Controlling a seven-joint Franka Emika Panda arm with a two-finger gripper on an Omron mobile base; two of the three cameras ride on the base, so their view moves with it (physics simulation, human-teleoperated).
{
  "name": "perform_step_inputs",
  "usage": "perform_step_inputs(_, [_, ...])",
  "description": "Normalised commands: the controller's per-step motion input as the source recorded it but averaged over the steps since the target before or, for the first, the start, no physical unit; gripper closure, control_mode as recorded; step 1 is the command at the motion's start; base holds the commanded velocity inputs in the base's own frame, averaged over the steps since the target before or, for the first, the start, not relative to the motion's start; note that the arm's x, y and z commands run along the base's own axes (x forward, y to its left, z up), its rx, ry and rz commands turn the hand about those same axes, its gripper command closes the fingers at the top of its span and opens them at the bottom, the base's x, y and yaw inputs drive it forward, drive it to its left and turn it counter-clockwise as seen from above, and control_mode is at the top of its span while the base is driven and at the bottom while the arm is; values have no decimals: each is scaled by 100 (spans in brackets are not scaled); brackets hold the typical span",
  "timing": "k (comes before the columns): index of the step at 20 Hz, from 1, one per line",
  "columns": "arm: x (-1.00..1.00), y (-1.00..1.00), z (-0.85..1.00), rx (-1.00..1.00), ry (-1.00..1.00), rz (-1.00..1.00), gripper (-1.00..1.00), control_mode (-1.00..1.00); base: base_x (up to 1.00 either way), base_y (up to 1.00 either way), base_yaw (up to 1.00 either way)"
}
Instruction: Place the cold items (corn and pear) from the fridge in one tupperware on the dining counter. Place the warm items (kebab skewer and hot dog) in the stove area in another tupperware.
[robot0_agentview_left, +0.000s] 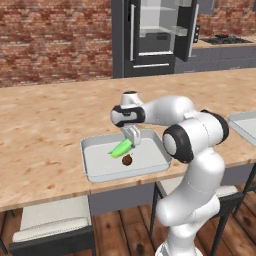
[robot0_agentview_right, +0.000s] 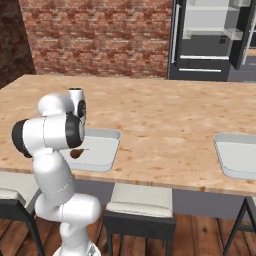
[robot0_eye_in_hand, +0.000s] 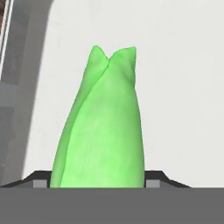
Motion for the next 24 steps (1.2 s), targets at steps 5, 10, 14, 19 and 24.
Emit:
perform_step_inputs(5, [41,1,-31,0,0,0,100,-100,0,0,0])
perform_step_inputs(10, [33,6,-36,-4,0,0,100,-100,0,0,0])
perform_step_inputs(14, [20,6,-40,-10,0,0,-100,-100,0,0,0])
perform_step_inputs(19, [-14,0,-11,0,-8,0,-100,-100,0,0,0])
perform_step_inputs(24, [-25,-1,5,2,-4,-12,-100,-100,0,0,0])
